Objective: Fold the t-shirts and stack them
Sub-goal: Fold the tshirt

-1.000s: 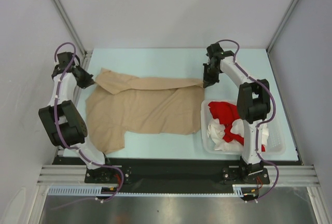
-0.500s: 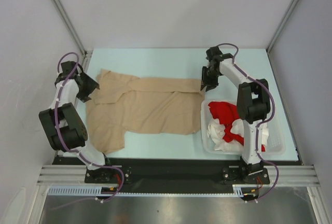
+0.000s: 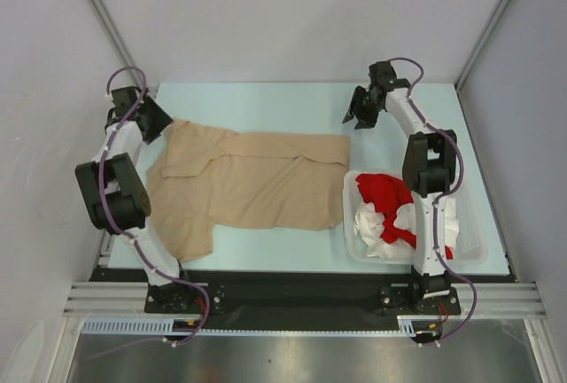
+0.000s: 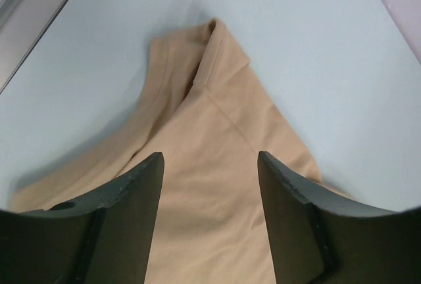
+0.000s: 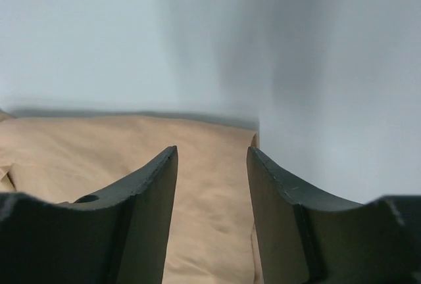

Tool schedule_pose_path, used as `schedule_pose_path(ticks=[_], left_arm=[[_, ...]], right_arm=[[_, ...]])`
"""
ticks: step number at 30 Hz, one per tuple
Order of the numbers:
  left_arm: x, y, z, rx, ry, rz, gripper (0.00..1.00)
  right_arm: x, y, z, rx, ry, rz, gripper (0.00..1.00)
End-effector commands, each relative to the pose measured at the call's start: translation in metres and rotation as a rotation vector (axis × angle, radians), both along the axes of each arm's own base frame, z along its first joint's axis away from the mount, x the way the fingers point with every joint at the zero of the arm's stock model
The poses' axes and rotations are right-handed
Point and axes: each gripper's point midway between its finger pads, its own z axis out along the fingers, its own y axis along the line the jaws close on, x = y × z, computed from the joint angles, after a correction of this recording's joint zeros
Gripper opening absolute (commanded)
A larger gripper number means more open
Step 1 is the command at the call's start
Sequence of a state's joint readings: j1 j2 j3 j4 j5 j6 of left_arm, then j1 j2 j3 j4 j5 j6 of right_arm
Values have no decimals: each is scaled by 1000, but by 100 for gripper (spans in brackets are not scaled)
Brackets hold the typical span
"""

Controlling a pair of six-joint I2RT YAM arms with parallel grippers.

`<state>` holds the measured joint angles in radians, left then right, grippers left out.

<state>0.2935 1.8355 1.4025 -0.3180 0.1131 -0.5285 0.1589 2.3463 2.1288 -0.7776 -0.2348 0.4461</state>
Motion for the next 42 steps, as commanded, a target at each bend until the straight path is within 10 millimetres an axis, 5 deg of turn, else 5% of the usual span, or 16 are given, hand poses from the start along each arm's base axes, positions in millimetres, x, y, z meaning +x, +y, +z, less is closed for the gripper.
schedule_pose_path(ticks=[1, 9, 28, 36, 42], left_arm=[[43, 8, 24, 65, -121, -66, 63], [82, 15, 0, 35, -99, -77, 53], [113, 21, -56, -12, -25, -70, 45], [119, 20, -56, -29, -40, -65, 40], [119, 24, -53, -14, -35, -48, 26]], right_arm=[[1, -2, -12, 32, 46, -22, 51], [-5, -18, -36, 29, 109, -34, 50], [-3, -14, -44, 45, 122, -14, 49], [-7, -13, -54, 38, 150, -9, 48], [-7, -11, -57, 39, 149, 3, 49]])
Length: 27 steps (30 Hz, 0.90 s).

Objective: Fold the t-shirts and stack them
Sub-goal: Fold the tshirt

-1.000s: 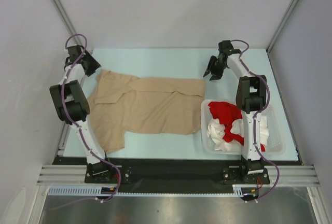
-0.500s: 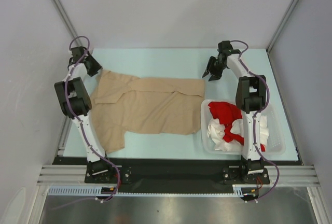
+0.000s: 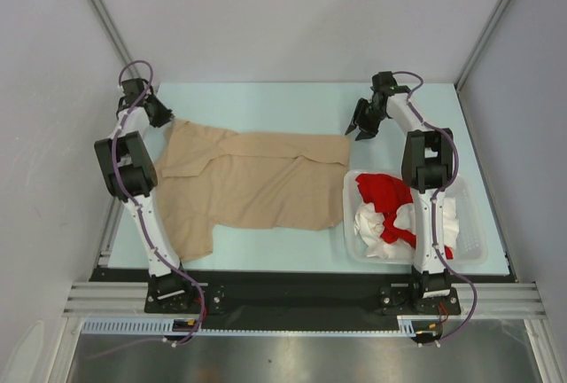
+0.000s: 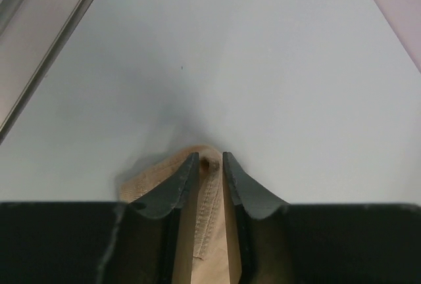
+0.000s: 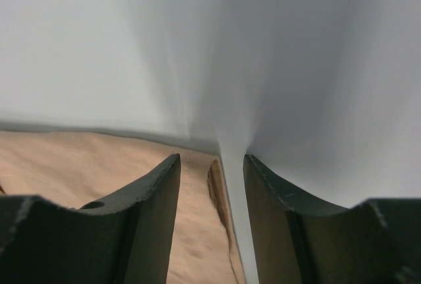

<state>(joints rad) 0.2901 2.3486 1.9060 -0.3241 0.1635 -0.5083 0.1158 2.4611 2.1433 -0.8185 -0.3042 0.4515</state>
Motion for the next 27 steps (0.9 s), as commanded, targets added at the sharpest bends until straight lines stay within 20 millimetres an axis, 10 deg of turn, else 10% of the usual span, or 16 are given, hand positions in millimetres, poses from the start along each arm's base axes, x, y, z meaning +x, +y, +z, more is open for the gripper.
schedule_pose_path(ticks=[1, 15, 19, 27], left_arm=[[10, 4, 18, 20, -40, 20, 25], [6, 13, 25, 52, -32, 42, 4], [-1, 22, 29, 64, -20, 84, 0], [-20, 54, 43, 58, -47, 234, 0]], right_arm=[[3, 3, -2, -1, -1, 20, 50], [-1, 27, 2, 96, 9, 18, 27], [11, 14, 2, 87, -6, -65, 0], [25, -19, -2, 47, -25, -235, 0]])
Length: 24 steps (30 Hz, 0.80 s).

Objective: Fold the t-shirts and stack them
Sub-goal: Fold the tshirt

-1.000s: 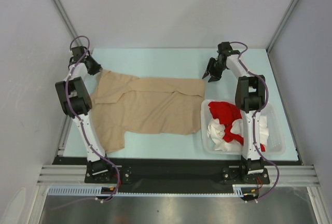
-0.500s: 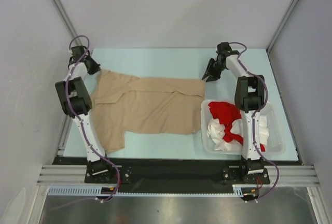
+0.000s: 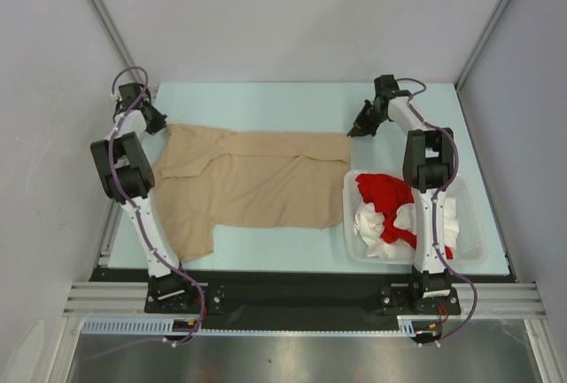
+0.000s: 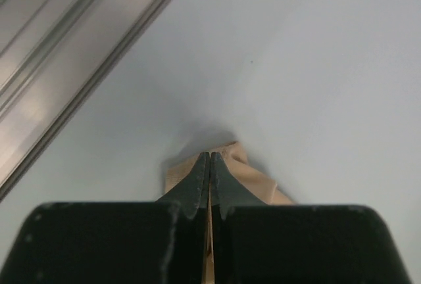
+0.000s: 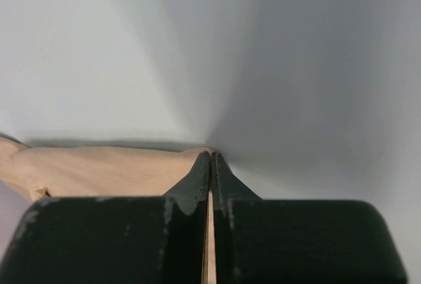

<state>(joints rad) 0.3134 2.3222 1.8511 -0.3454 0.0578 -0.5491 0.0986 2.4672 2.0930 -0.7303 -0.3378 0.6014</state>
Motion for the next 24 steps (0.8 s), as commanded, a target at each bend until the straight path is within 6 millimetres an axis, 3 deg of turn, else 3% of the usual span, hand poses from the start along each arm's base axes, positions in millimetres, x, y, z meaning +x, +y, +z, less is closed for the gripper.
schedule_pose_path(ticks=[1, 6, 7, 9, 10, 11, 12, 14, 16, 18, 19, 20, 21, 22, 23, 24], left_arm=[[2, 28, 56, 36, -122, 105, 0], [23, 26, 70, 20, -178, 41, 0], [26, 24, 65, 7, -174, 27, 3], [30, 18, 70, -7, -176, -3, 19], [29, 18, 70, -3, -170, -8, 35], [23, 20, 73, 11, -160, 2, 42], [16, 19, 73, 28, -134, 3, 56], [-9, 23, 82, 76, -94, 49, 68], [-22, 15, 89, 84, -97, 42, 67], [-48, 2, 99, 118, -69, 30, 62], [-59, -3, 102, 130, -54, 30, 59], [-80, -9, 85, 130, 7, 36, 55], [-93, -15, 105, 144, -22, 47, 50], [-104, -20, 103, 133, -22, 45, 49], [-125, -29, 83, 113, 25, 36, 47], [-135, -37, 98, 114, -4, 36, 46]], right_arm=[[17, -21, 4, -43, -41, -109, 0], [20, -18, 1, -42, -47, -102, 0], [21, -18, 1, -37, -51, -100, 0], [26, -17, 4, -28, -68, -95, 2], [26, -16, 6, -25, -63, -89, 7], [25, -17, 7, -34, -62, -79, 13], [31, -16, 15, -34, -84, -66, 24], [27, -19, 24, -79, -85, -24, 38], [25, -23, 45, -137, -109, -4, 45], [16, -30, 53, -199, -96, 22, 51], [14, -31, 67, -214, -116, 31, 52], [9, -31, 71, -230, -110, 39, 52], [4, -31, 76, -246, -114, 54, 53], [-4, -29, 86, -249, -117, 68, 53], [-9, -22, 91, -259, -127, 91, 53], [-13, -19, 96, -278, -144, 119, 54]])
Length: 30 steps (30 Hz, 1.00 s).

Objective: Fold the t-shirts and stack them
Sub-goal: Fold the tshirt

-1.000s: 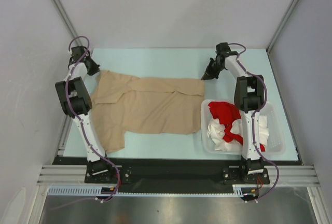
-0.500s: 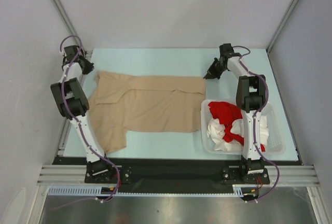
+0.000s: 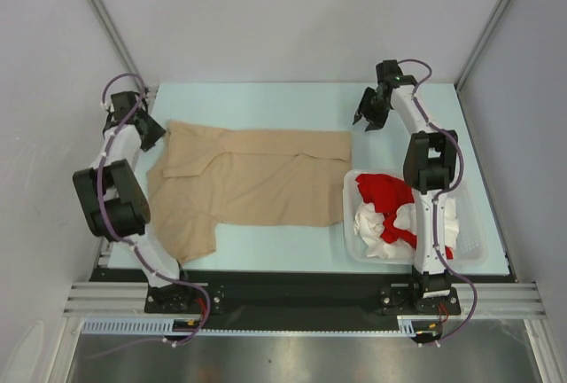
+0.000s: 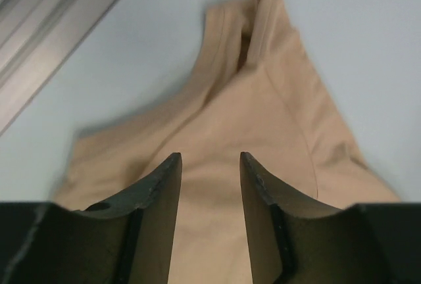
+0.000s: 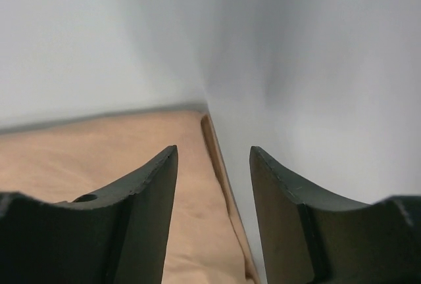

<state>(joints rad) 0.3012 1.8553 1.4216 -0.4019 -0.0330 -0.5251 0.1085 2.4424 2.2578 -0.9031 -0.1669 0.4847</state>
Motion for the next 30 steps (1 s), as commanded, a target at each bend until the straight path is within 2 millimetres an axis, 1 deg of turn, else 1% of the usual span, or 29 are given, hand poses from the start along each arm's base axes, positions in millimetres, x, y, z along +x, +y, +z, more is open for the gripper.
schedule_pose_path(ticks=[1, 2, 4, 5, 6, 7, 8, 9, 10, 11, 13, 14, 15, 16, 17, 18, 19, 20, 21, 22, 23, 24, 25, 26, 27, 28, 29, 30], left_arm=[[-39, -19, 30, 29, -38, -3, 46], [-54, -27, 15, 6, -2, -6, 46], [-68, -36, 9, -23, 15, -14, 48], [-76, -39, -3, -36, 48, -13, 49], [-79, -38, -7, -38, 63, -14, 48], [-81, -37, -15, -39, 89, -13, 48], [-80, -34, -16, -22, 96, -24, 48], [-79, -30, -17, -11, 103, -25, 48], [-77, -27, -22, 0, 120, -33, 49], [-73, -22, -22, 24, 128, -55, 50], [-73, -17, -29, 25, 165, -72, 50], [-71, -14, -35, 31, 188, -91, 51], [-71, -10, -37, 33, 195, -88, 52], [-71, -7, -40, 31, 201, -92, 52], [-70, -5, -43, 22, 200, -100, 52], [-71, -2, -45, 21, 207, -99, 52], [-71, -1, -45, 15, 204, -99, 52], [-72, 2, -46, 16, 210, -102, 52], [-71, 1, -48, -5, 208, -115, 53], [-71, 1, -49, -15, 205, -124, 53], [-71, 2, -50, -14, 203, -133, 53], [-70, 0, -52, -26, 197, -146, 53], [-70, -1, -54, -33, 192, -155, 53], [-68, 1, -56, -34, 188, -161, 50], [-68, 1, -58, -34, 191, -162, 49], [-67, 2, -58, -34, 179, -163, 49], [-65, 2, -59, -42, 168, -164, 49], [-65, 1, -61, -51, 160, -168, 49]], right_arm=[[-23, 11, 59, -92, -79, 111, 54], [-30, 16, 68, -99, -90, 131, 54], [-40, 32, 74, -91, -97, 183, 54], [-47, 36, 77, -84, -95, 194, 54], [-53, 48, 79, -65, -100, 222, 54], [-56, 52, 80, -58, -105, 233, 54], [-60, 56, 92, -48, -133, 241, 54], [-67, 64, 84, -36, -126, 262, 54], [-69, 66, 84, -26, -128, 266, 54], [-73, 69, 86, -17, -129, 273, 54], [-83, 74, 85, -4, -115, 286, 54], [-85, 75, 86, -1, -114, 294, 54], [-89, 75, 87, -1, -115, 302, 53], [-92, 81, 86, 1, -115, 322, 53], [-95, 89, 89, 38, -120, 352, 52], [-96, 97, 87, 63, -124, 372, 52], [-100, 111, 87, 91, -128, 401, 52], [-105, 130, 89, 159, -122, 439, 52], [-101, 146, 92, 195, -153, 456, 53], [-101, 161, 84, 234, -142, 459, 53], [-111, 189, 85, 308, -136, 502, 54], [-101, 211, 94, 389, -180, 468, 54], [-102, 227, 84, 424, -165, 464, 54], [-103, 259, 95, 503, -201, 473, 55], [-106, 277, 93, 533, -207, 485, 55], [-105, 294, 84, 552, -197, 486, 55], [-115, 324, 85, 598, -214, 524, 55], [-118, 339, 84, 639, -187, 504, 55]])
